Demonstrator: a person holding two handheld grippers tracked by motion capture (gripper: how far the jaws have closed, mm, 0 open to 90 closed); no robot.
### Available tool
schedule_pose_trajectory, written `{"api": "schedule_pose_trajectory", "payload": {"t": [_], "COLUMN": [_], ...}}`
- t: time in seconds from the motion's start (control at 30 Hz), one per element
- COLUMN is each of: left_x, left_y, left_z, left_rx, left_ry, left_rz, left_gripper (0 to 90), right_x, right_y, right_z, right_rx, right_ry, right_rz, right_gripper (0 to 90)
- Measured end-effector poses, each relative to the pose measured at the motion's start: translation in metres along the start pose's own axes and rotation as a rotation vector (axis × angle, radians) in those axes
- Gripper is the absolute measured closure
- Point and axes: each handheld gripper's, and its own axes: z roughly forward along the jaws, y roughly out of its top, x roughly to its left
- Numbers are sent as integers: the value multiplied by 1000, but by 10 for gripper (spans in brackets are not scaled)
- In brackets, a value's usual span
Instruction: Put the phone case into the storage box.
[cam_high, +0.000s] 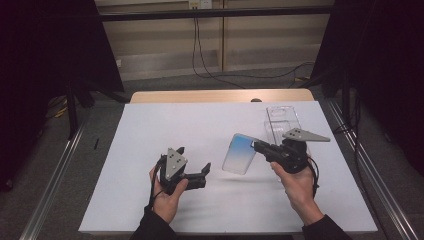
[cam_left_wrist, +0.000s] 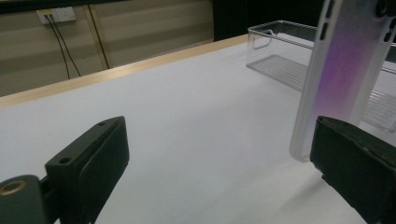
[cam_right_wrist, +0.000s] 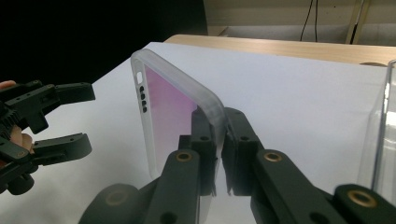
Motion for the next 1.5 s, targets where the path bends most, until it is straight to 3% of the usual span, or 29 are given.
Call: {"api": "schedule_pose_trajectory", "payload": {"t": [0.07, 0.33, 0.43, 0.63, 0.73, 0.93, 1.03, 1.13, 1.23, 1.37, 1.5], "left_x": [2, 9, 15, 26, 31, 36, 40, 45, 49, 53, 57], "left_y": [0, -3, -7, -12, -15, -18, -19, -22, -26, -29, -34], "left_z": [-2, -14, -18, -28, -33, -39, -43, -44, -47, -53, -60], "left_rx": [-15, -35, -39, -60, -83, -102, -109, -113, -122, -118, -123], "left_ry": [22, 11, -1, 21, 28, 31, 39, 26, 40, 49, 73], "left_rz": [10, 14, -13, -36, -68, -84, -73, -91, -102, -69, -65], "left_gripper": [39, 33, 31, 31, 36, 41, 45, 49, 50, 44, 33], "right_x": [-2, -9, -11, -14, -16, -19, -21, -23, -25, -27, -28], "right_y": [1, 3, 3, 4, 4, 6, 6, 7, 8, 10, 11], "right_z": [-2, -11, -13, -17, -18, -21, -23, -25, -27, -29, -30], "right_rx": [-7, -33, -37, -45, -52, -62, -67, -69, -77, -86, -95], "right_ry": [-6, -32, -35, -44, -51, -62, -66, -72, -79, -93, -96], "right_rz": [5, -2, 0, 0, 2, 3, 4, 3, -1, -3, -5], "right_gripper": [833, 836, 838, 839, 839, 839, 839, 839, 839, 840, 839]}}
